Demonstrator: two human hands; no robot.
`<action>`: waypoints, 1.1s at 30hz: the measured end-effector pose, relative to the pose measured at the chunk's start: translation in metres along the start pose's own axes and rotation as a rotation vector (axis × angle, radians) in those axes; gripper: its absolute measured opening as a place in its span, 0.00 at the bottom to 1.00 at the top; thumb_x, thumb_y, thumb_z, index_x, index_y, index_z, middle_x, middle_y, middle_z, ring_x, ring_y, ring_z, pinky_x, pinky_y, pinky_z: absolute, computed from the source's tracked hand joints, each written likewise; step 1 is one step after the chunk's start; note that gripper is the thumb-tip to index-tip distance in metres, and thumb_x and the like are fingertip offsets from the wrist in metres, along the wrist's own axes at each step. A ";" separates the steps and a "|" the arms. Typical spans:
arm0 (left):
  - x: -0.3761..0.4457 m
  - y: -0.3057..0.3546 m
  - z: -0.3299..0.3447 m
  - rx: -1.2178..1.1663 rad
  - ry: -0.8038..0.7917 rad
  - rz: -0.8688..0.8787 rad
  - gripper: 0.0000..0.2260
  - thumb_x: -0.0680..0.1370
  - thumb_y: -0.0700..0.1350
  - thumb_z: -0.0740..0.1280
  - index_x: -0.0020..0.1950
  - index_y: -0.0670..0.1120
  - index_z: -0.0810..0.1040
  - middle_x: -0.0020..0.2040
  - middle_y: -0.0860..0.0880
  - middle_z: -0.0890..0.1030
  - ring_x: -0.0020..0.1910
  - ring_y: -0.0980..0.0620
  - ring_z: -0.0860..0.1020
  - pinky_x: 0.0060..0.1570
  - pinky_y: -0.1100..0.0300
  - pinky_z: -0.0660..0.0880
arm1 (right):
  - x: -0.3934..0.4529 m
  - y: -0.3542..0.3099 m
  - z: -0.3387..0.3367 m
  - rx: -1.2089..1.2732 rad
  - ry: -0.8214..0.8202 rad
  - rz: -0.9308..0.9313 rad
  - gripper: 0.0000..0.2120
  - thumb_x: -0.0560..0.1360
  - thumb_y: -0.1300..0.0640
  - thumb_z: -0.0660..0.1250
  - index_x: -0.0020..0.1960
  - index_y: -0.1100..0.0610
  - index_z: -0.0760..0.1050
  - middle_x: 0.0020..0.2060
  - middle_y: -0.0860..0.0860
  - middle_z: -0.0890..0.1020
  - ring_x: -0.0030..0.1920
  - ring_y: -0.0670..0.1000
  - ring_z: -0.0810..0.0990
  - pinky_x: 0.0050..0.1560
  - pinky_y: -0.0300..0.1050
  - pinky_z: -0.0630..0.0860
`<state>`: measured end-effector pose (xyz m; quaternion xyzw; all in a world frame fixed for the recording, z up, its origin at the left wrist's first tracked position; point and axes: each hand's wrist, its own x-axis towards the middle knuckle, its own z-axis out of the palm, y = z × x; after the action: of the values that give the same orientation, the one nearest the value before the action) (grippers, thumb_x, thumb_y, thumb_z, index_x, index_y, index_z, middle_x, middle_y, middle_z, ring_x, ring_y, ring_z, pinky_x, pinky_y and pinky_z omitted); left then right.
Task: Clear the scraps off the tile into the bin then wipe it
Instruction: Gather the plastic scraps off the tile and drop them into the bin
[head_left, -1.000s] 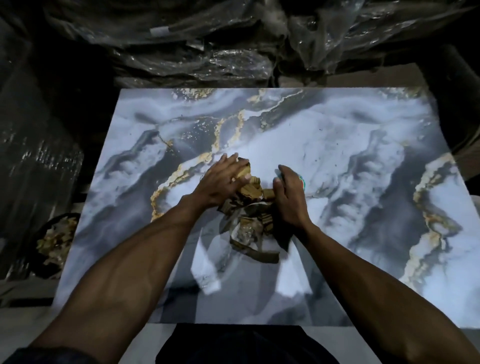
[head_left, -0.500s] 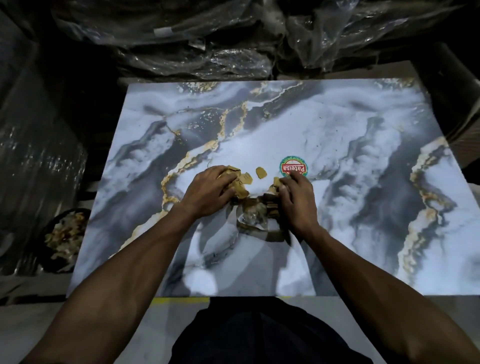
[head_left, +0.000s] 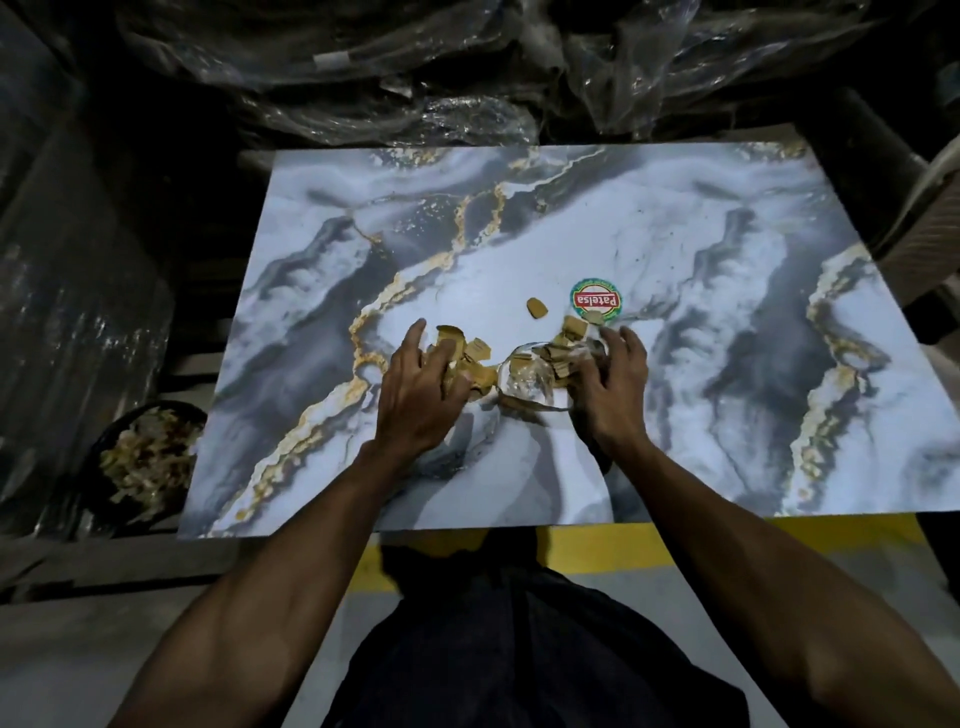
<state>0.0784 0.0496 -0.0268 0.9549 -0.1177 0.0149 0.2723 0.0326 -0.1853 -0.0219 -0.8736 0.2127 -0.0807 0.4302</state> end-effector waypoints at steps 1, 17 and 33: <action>0.000 0.001 -0.002 -0.090 0.001 -0.045 0.25 0.76 0.58 0.57 0.70 0.50 0.70 0.77 0.43 0.58 0.72 0.40 0.65 0.66 0.45 0.67 | 0.003 -0.001 -0.002 0.024 0.018 0.011 0.24 0.79 0.49 0.56 0.72 0.57 0.66 0.75 0.58 0.61 0.75 0.55 0.57 0.75 0.46 0.54; 0.024 0.056 0.043 -0.428 0.045 -0.199 0.31 0.79 0.57 0.42 0.62 0.39 0.76 0.63 0.40 0.78 0.67 0.41 0.72 0.70 0.49 0.62 | 0.016 -0.026 0.040 0.003 0.018 -0.147 0.13 0.81 0.52 0.49 0.48 0.55 0.69 0.44 0.51 0.76 0.46 0.54 0.73 0.51 0.55 0.72; 0.036 0.083 0.048 -1.069 0.029 -0.439 0.16 0.74 0.60 0.55 0.48 0.55 0.80 0.57 0.40 0.80 0.59 0.42 0.77 0.64 0.44 0.72 | 0.004 -0.079 0.066 0.785 -0.055 0.215 0.17 0.82 0.65 0.53 0.44 0.53 0.77 0.41 0.41 0.83 0.43 0.39 0.80 0.50 0.38 0.74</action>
<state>0.0926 -0.0522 -0.0216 0.6866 0.0956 -0.0902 0.7151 0.0817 -0.0974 -0.0007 -0.6176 0.2444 -0.0869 0.7425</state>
